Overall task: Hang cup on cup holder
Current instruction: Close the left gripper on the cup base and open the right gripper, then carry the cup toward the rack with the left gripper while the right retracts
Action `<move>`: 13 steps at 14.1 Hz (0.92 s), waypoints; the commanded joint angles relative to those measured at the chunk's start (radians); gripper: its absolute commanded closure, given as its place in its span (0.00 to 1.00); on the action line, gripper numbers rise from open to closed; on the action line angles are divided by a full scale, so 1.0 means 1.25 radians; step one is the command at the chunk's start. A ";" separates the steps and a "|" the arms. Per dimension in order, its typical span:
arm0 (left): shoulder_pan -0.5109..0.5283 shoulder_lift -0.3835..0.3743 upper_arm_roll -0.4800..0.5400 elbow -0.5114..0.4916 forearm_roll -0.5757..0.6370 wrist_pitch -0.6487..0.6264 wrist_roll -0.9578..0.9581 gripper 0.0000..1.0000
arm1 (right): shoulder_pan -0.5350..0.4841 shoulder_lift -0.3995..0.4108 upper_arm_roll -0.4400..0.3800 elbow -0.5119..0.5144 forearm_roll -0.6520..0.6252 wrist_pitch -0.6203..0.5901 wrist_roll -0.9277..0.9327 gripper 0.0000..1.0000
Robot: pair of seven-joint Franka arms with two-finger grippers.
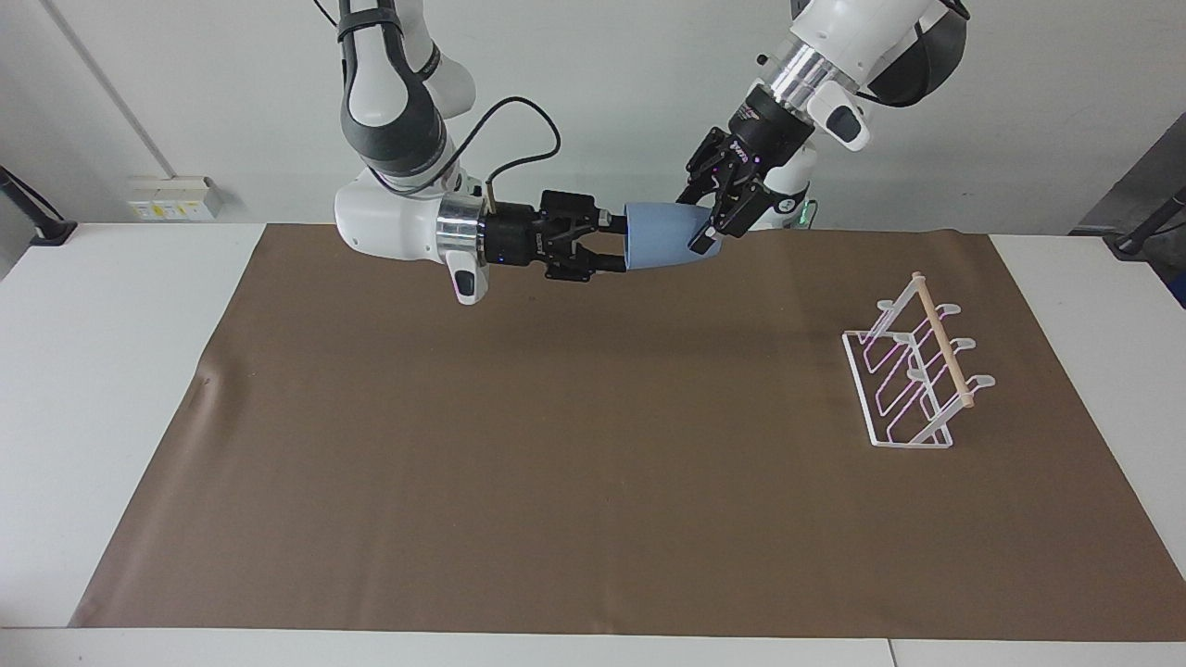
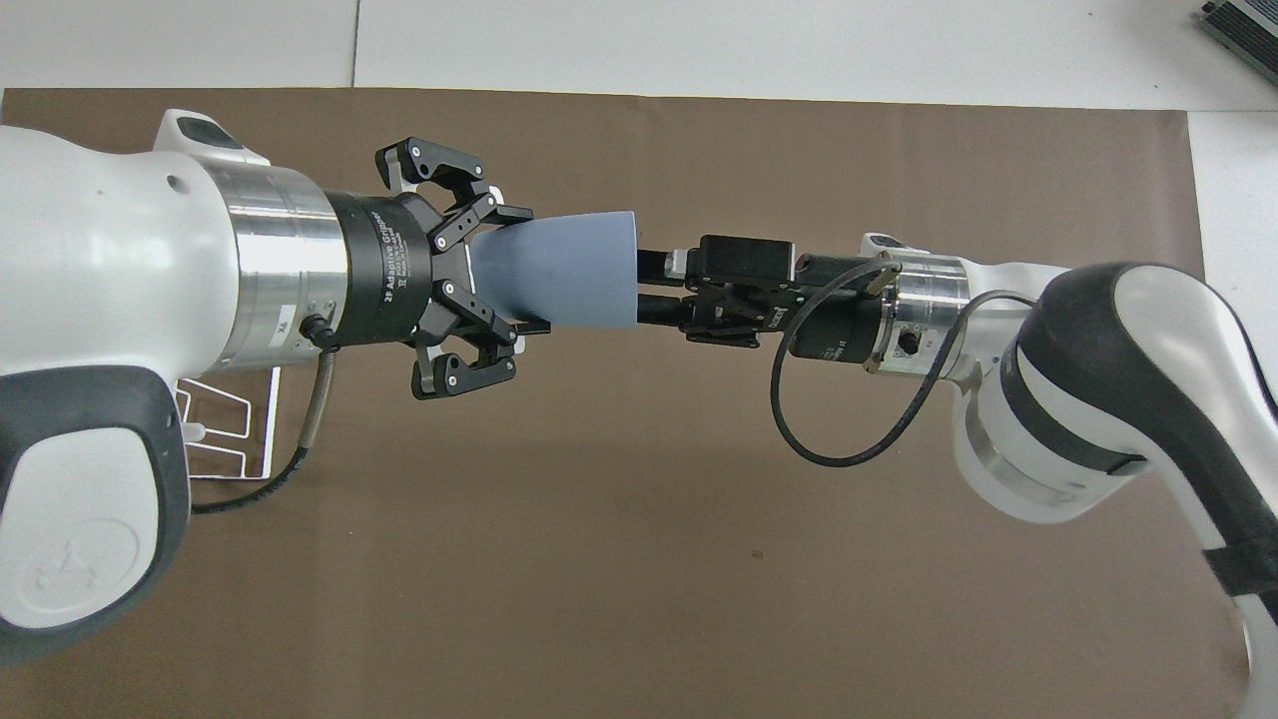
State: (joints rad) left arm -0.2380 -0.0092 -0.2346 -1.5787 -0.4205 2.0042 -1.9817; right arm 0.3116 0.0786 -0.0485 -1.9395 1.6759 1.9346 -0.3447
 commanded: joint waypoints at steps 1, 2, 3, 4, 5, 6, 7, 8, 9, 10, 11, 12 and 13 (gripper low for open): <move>-0.011 -0.018 0.007 -0.040 0.069 0.018 -0.003 1.00 | -0.056 -0.016 0.002 -0.017 -0.113 -0.017 -0.008 0.00; -0.012 -0.026 0.007 -0.062 0.108 0.019 -0.001 1.00 | -0.079 -0.015 0.002 -0.016 -0.152 -0.016 0.000 0.00; -0.012 -0.039 0.007 -0.084 0.146 0.019 0.000 1.00 | -0.093 -0.011 0.002 -0.013 -0.205 -0.008 0.003 0.00; -0.012 -0.048 0.007 -0.102 0.187 0.021 0.001 1.00 | -0.104 -0.008 0.002 -0.011 -0.266 0.012 0.003 0.00; -0.011 -0.055 0.007 -0.120 0.234 0.025 0.001 1.00 | -0.112 -0.006 0.002 -0.008 -0.331 0.049 0.005 0.00; -0.011 -0.064 0.007 -0.136 0.277 0.025 0.008 1.00 | -0.111 -0.006 0.002 -0.005 -0.390 0.089 0.013 0.00; -0.011 -0.072 0.007 -0.157 0.321 0.025 0.038 1.00 | -0.109 -0.004 0.001 -0.002 -0.461 0.129 0.037 0.00; -0.005 -0.085 0.007 -0.179 0.363 0.025 0.068 1.00 | -0.111 0.001 0.002 0.000 -0.552 0.163 0.056 0.00; 0.001 -0.093 0.008 -0.200 0.396 0.026 0.093 1.00 | -0.109 0.007 0.002 0.002 -0.635 0.179 0.065 0.00; 0.011 -0.102 0.011 -0.217 0.440 0.032 0.114 1.00 | -0.109 0.010 0.001 0.007 -0.718 0.190 0.080 0.00; 0.028 -0.107 0.010 -0.228 0.490 0.043 0.132 1.00 | -0.113 0.013 0.001 0.007 -0.806 0.201 0.106 0.00; 0.041 -0.108 0.011 -0.233 0.535 0.057 0.151 1.00 | -0.114 0.014 0.000 0.013 -0.899 0.202 0.121 0.00; 0.063 -0.108 0.011 -0.234 0.578 0.070 0.169 1.00 | -0.122 0.014 -0.002 0.024 -0.999 0.194 0.133 0.00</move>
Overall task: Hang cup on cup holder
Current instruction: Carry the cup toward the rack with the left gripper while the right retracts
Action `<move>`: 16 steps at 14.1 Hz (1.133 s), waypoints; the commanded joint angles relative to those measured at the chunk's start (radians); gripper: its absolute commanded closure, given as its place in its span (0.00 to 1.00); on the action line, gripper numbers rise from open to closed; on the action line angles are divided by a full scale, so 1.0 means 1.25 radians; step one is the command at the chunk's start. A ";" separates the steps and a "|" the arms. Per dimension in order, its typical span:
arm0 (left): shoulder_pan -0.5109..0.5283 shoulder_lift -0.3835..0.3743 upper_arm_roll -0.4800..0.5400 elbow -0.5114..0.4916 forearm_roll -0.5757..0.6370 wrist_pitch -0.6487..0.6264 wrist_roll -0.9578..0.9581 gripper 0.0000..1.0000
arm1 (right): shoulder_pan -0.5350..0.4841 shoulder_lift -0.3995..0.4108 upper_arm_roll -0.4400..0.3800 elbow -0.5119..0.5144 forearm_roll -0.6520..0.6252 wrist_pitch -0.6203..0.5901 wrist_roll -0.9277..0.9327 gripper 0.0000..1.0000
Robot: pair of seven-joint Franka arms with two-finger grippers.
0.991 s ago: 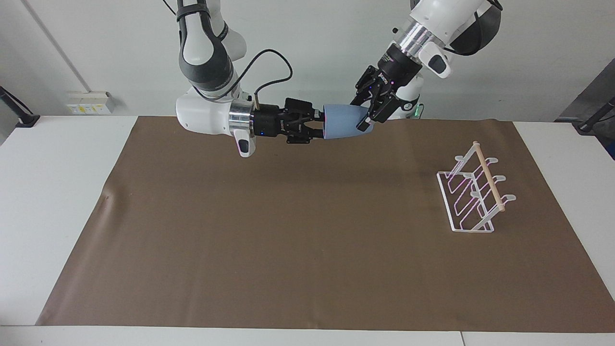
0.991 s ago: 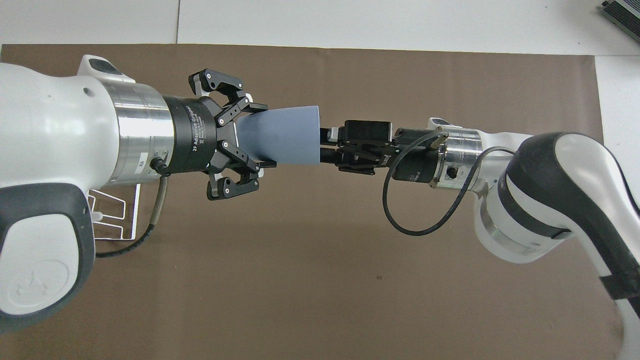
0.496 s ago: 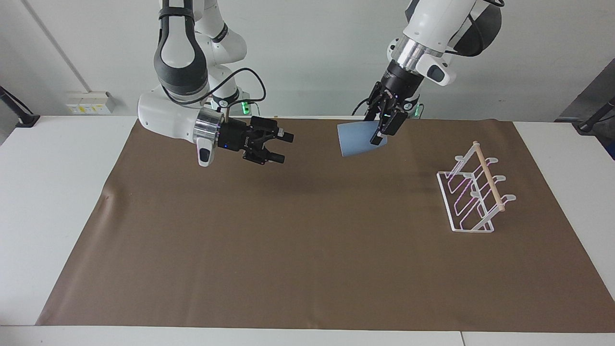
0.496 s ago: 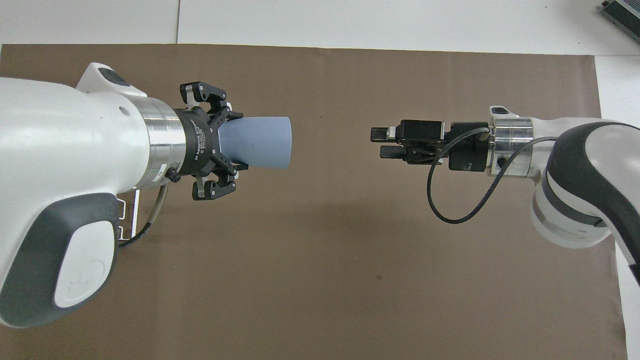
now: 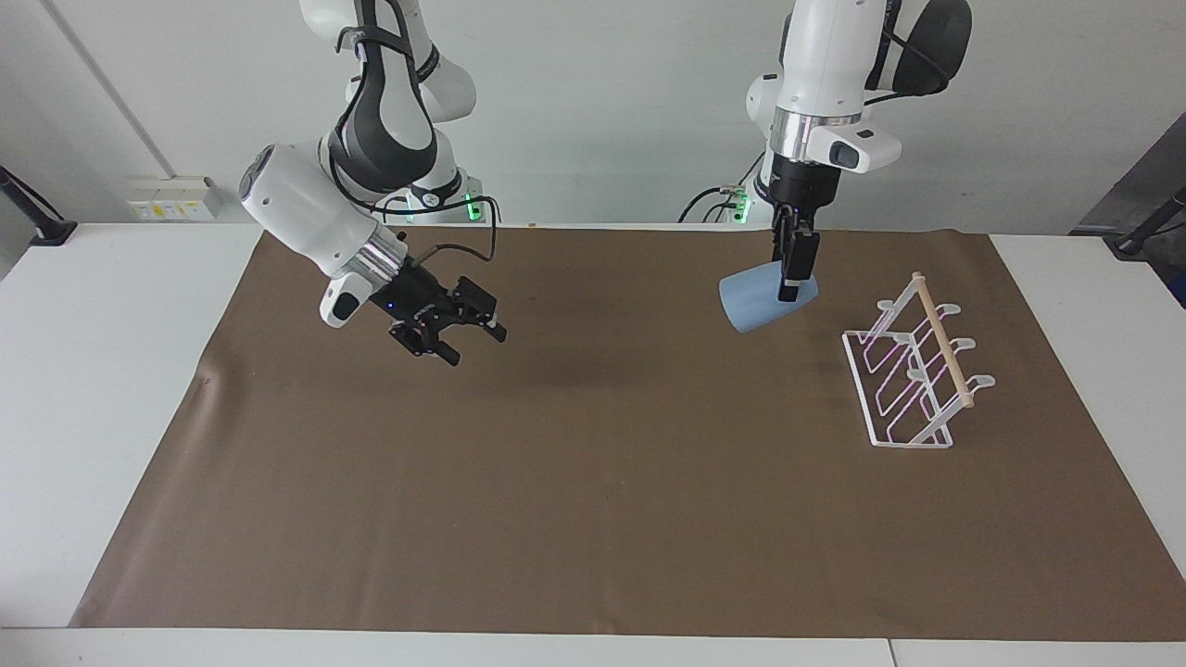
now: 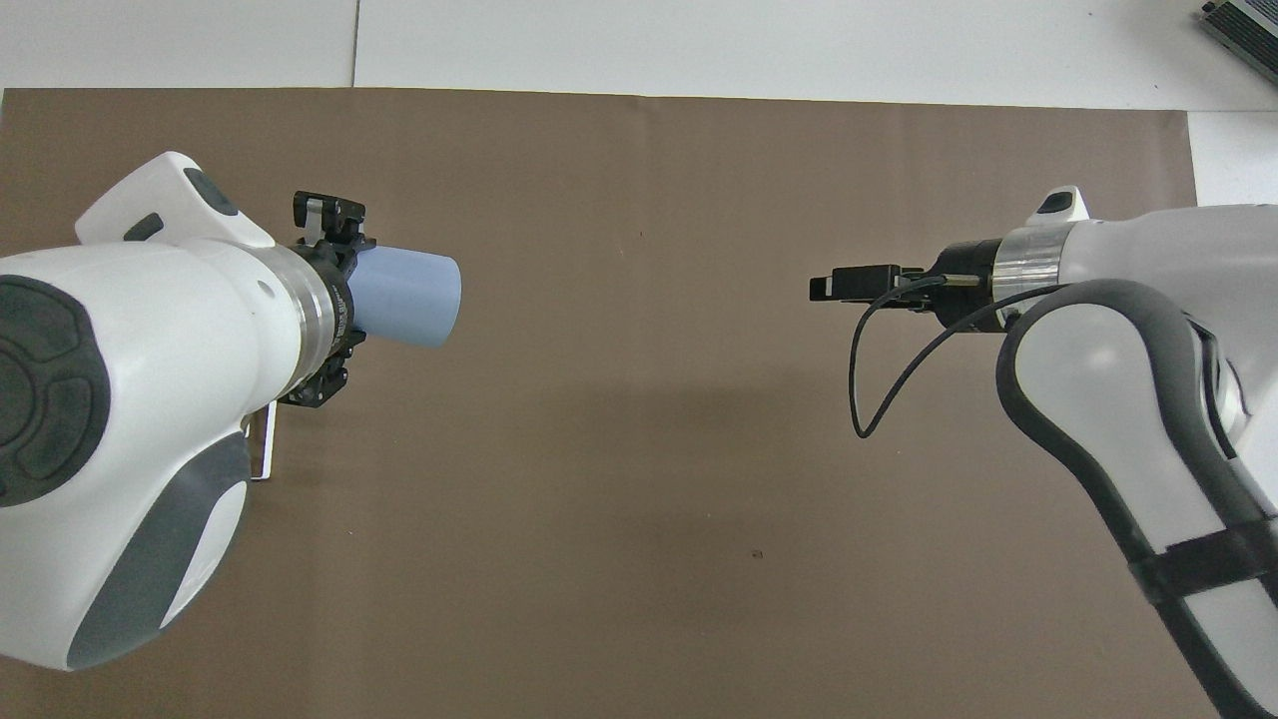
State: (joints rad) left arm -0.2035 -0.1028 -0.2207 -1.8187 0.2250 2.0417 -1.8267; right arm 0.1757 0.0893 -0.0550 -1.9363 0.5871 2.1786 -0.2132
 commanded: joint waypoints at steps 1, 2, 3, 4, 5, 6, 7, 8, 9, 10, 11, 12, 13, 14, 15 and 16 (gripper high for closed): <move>0.052 -0.032 0.000 -0.054 0.112 0.067 0.072 1.00 | -0.021 0.001 0.003 0.026 -0.201 -0.012 0.055 0.00; 0.068 -0.034 0.001 -0.074 0.159 0.094 0.099 1.00 | -0.026 -0.010 0.002 0.029 -0.254 -0.031 0.078 0.00; 0.093 -0.046 0.000 -0.096 0.199 0.113 0.119 1.00 | -0.026 -0.020 0.000 0.041 -0.312 -0.058 0.091 0.00; 0.112 -0.049 0.000 -0.112 0.232 0.135 0.125 1.00 | -0.034 -0.025 -0.001 0.064 -0.366 -0.087 0.099 0.00; 0.132 -0.048 0.000 -0.123 0.274 0.154 0.129 1.00 | -0.054 -0.026 -0.003 0.098 -0.392 -0.127 0.113 0.00; 0.147 -0.042 0.000 -0.129 0.307 0.163 0.130 1.00 | -0.069 -0.026 -0.003 0.140 -0.395 -0.173 0.121 0.00; 0.154 -0.036 0.000 -0.143 0.351 0.171 0.131 1.00 | -0.085 -0.026 -0.004 0.179 -0.396 -0.228 0.134 0.00; 0.164 -0.031 0.000 -0.156 0.405 0.185 0.131 1.00 | -0.104 -0.035 -0.004 0.203 -0.396 -0.271 0.154 0.00; 0.179 -0.027 0.000 -0.175 0.449 0.208 0.135 1.00 | -0.113 -0.053 -0.005 0.208 -0.408 -0.298 0.167 0.00; 0.186 -0.021 0.000 -0.191 0.492 0.218 0.135 1.00 | -0.122 -0.075 -0.005 0.209 -0.433 -0.319 0.168 0.00; 0.187 -0.014 0.000 -0.204 0.530 0.220 0.135 1.00 | -0.128 -0.096 -0.005 0.211 -0.452 -0.348 0.169 0.00; 0.187 -0.006 0.000 -0.216 0.550 0.220 0.134 1.00 | -0.128 -0.109 -0.004 0.211 -0.460 -0.371 0.174 0.00; 0.187 -0.006 0.000 -0.235 0.570 0.220 0.134 1.00 | -0.128 -0.116 -0.003 0.202 -0.467 -0.378 0.207 0.00; 0.187 -0.006 0.000 -0.252 0.583 0.221 0.131 1.00 | -0.128 -0.125 0.001 0.198 -0.470 -0.378 0.238 0.00; 0.187 -0.006 0.000 -0.264 0.594 0.222 0.130 1.00 | -0.123 -0.125 0.001 0.198 -0.471 -0.379 0.242 0.00; 0.186 -0.006 0.000 -0.280 0.608 0.222 0.127 1.00 | -0.121 -0.127 0.001 0.197 -0.472 -0.382 0.242 0.00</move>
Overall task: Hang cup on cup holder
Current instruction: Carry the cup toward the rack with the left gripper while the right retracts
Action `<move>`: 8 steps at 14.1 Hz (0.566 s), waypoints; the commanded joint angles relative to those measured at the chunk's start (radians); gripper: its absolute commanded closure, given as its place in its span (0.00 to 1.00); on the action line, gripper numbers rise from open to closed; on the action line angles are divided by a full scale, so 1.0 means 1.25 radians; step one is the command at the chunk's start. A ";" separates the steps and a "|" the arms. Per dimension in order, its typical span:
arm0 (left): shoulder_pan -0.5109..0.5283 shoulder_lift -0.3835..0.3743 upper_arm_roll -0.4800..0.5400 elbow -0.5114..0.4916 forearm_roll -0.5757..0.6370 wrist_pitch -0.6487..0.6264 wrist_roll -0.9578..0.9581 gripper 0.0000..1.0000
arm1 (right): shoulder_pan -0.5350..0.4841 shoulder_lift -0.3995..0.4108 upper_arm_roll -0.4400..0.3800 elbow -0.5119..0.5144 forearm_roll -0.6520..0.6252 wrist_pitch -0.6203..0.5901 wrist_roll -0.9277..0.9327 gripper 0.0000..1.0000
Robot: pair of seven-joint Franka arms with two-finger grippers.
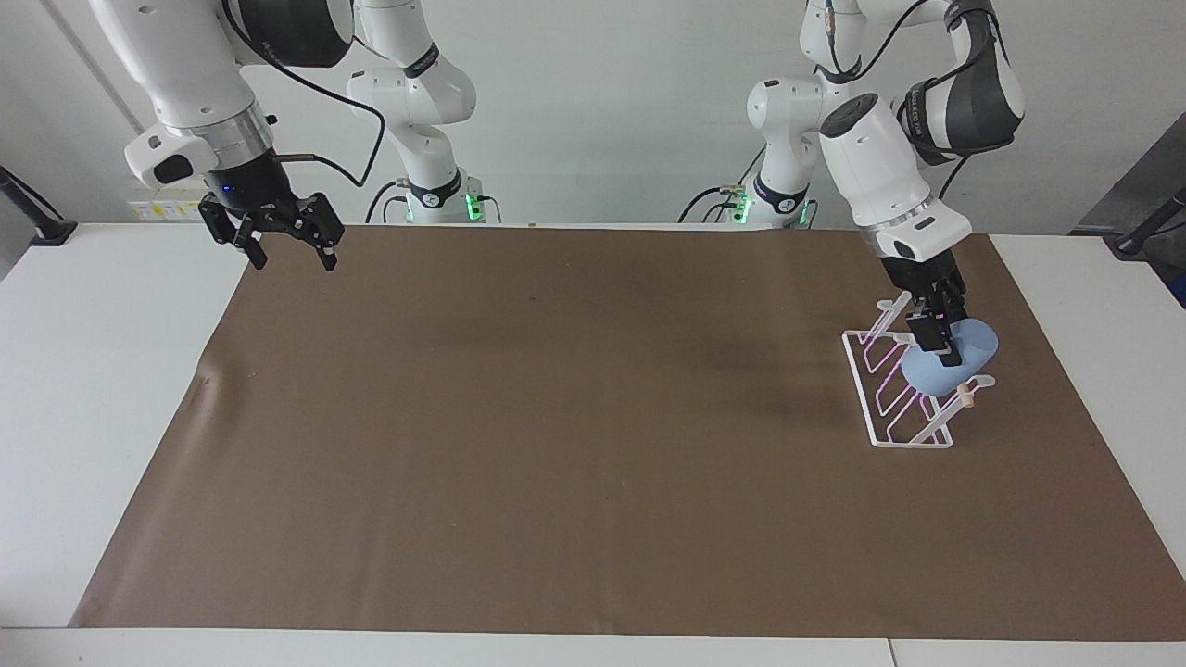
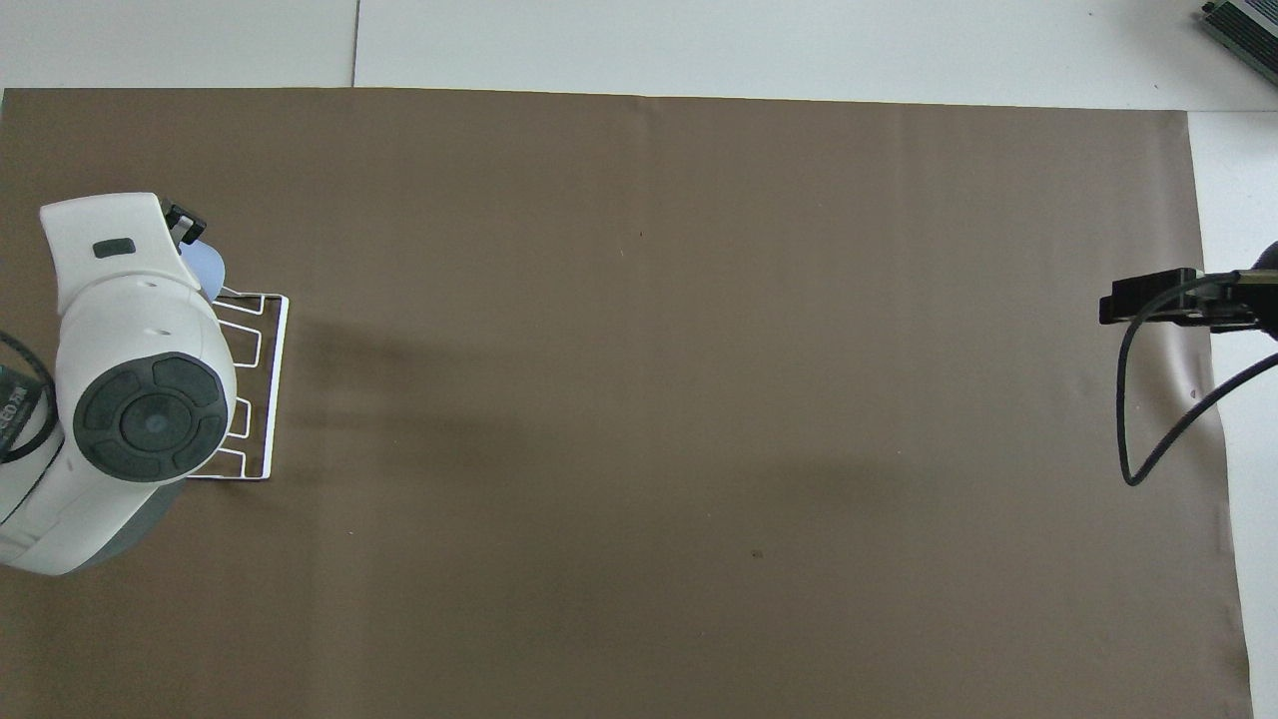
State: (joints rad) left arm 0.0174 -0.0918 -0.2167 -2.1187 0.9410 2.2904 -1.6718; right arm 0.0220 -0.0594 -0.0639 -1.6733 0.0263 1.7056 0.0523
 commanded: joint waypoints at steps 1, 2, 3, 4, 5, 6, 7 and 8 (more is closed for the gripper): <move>0.007 -0.019 -0.003 -0.055 0.037 0.023 0.001 1.00 | 0.002 -0.009 0.008 -0.016 -0.022 -0.008 0.027 0.00; 0.006 -0.020 -0.003 -0.061 0.040 0.023 0.001 1.00 | 0.002 -0.009 0.008 -0.011 -0.025 -0.031 0.021 0.00; 0.003 -0.019 -0.003 -0.067 0.041 0.023 0.000 1.00 | 0.003 -0.009 0.008 -0.011 -0.027 -0.037 0.018 0.00; 0.001 -0.017 -0.003 -0.075 0.041 0.023 0.000 1.00 | 0.003 -0.010 0.008 -0.014 -0.027 -0.038 0.017 0.00; 0.001 -0.017 -0.003 -0.088 0.051 0.026 -0.001 1.00 | 0.004 -0.010 0.008 -0.012 -0.031 -0.043 0.011 0.00; 0.003 -0.017 -0.003 -0.097 0.084 0.033 -0.011 1.00 | 0.004 -0.010 0.012 -0.011 -0.047 -0.051 -0.005 0.00; 0.005 -0.016 -0.003 -0.099 0.095 0.041 -0.034 1.00 | 0.004 -0.010 0.012 -0.012 -0.048 -0.055 -0.007 0.00; 0.005 -0.016 -0.003 -0.099 0.095 0.043 -0.038 0.80 | 0.003 -0.011 0.013 -0.014 -0.048 -0.059 -0.009 0.00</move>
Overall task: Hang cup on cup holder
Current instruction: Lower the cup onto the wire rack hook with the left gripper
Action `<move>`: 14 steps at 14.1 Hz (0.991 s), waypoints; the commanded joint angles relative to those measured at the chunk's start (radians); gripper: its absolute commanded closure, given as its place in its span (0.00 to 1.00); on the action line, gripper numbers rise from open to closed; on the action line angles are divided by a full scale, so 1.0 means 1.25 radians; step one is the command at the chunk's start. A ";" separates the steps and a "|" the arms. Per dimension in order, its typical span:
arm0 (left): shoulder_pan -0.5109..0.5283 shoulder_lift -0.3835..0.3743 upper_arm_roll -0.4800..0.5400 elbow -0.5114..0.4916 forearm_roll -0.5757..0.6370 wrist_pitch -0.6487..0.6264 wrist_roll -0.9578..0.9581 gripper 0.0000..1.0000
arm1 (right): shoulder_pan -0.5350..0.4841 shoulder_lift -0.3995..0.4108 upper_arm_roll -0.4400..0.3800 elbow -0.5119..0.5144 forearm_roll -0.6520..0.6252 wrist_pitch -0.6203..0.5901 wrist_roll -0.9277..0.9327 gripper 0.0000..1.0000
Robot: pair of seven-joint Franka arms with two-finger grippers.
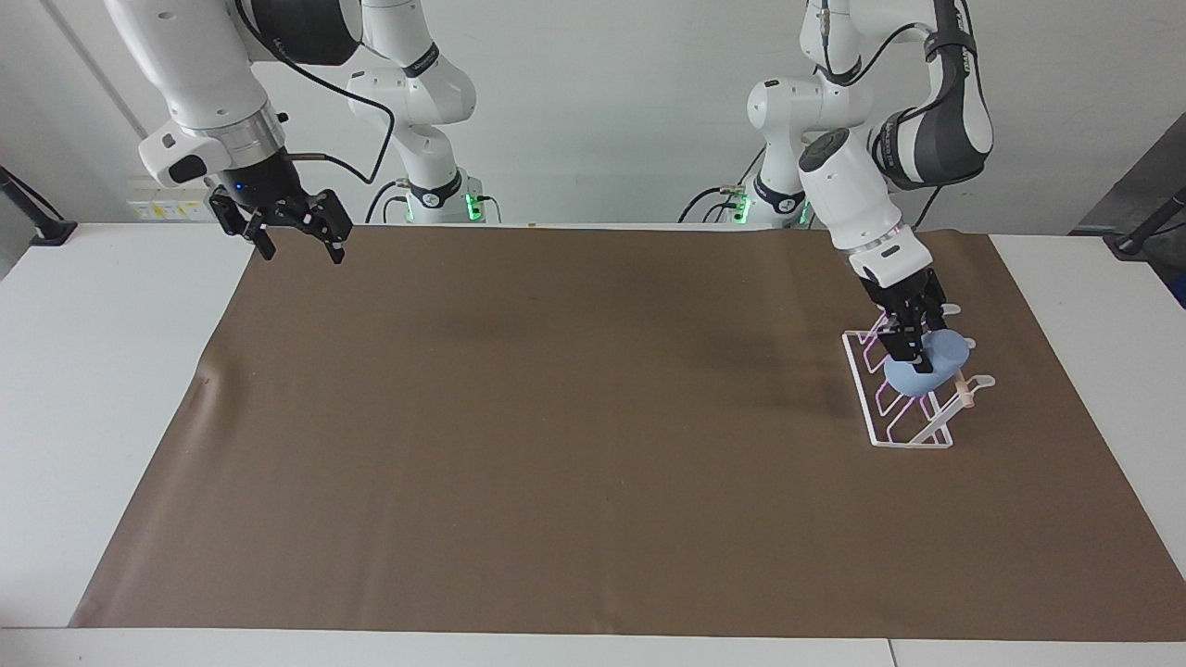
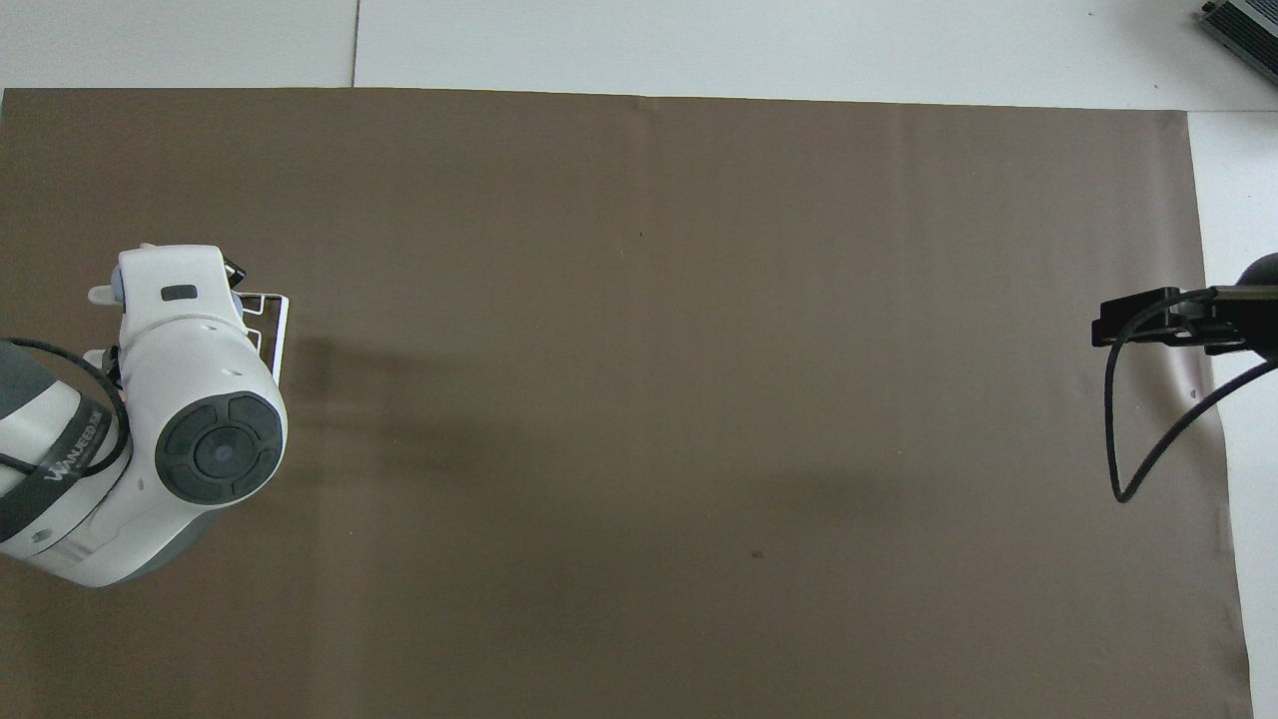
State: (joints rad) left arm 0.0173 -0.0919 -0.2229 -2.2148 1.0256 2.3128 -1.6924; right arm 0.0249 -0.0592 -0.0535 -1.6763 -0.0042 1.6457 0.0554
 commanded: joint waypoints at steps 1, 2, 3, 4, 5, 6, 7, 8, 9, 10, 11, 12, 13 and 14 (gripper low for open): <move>0.005 -0.016 0.000 -0.022 0.028 0.024 -0.022 0.33 | 0.002 -0.014 0.005 -0.013 -0.024 -0.015 -0.010 0.00; 0.003 -0.017 0.000 -0.022 0.028 0.020 -0.024 0.19 | 0.002 -0.015 0.006 -0.014 -0.024 -0.017 -0.010 0.00; 0.001 -0.017 0.000 -0.022 0.028 0.018 -0.025 0.17 | 0.002 -0.015 0.006 -0.015 -0.024 -0.016 -0.010 0.00; 0.001 -0.017 0.000 -0.022 0.028 0.016 -0.025 0.13 | 0.001 -0.016 0.006 -0.017 -0.020 -0.015 -0.010 0.00; 0.001 -0.017 0.000 -0.021 0.026 0.014 -0.024 0.07 | 0.000 -0.018 0.006 -0.021 -0.016 -0.016 -0.010 0.00; 0.001 -0.016 0.000 -0.020 0.026 0.013 -0.023 0.00 | -0.003 -0.021 0.006 -0.026 -0.011 -0.015 -0.010 0.00; 0.003 -0.016 0.000 -0.013 0.026 0.011 -0.013 0.00 | -0.002 -0.024 0.006 -0.030 -0.011 -0.017 -0.010 0.00; 0.006 -0.016 0.000 -0.002 0.026 0.011 -0.010 0.00 | 0.000 -0.025 0.006 -0.030 -0.011 -0.017 -0.010 0.00; 0.007 -0.020 -0.001 0.006 0.025 0.011 0.000 0.00 | 0.000 -0.025 0.006 -0.029 -0.011 -0.017 -0.010 0.00; 0.008 -0.027 -0.001 0.020 0.012 0.011 0.027 0.00 | 0.000 -0.024 0.006 -0.028 -0.011 -0.017 -0.011 0.00; 0.008 -0.032 0.000 0.032 -0.009 0.010 0.050 0.00 | 0.000 -0.025 0.006 -0.028 -0.011 -0.017 -0.010 0.00; 0.007 -0.041 0.000 0.045 -0.055 0.010 0.080 0.00 | -0.002 -0.025 0.006 -0.030 -0.011 -0.018 -0.011 0.00; 0.002 -0.043 0.000 0.056 -0.115 0.008 0.134 0.00 | -0.002 -0.024 0.006 -0.029 -0.013 -0.017 -0.014 0.00; -0.003 -0.052 -0.001 0.071 -0.177 -0.004 0.214 0.00 | 0.003 -0.025 0.007 -0.030 -0.021 -0.017 -0.034 0.00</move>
State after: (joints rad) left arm 0.0174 -0.1286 -0.2227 -2.1497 0.9133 2.3198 -1.5659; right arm 0.0255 -0.0640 -0.0495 -1.6859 -0.0068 1.6318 0.0494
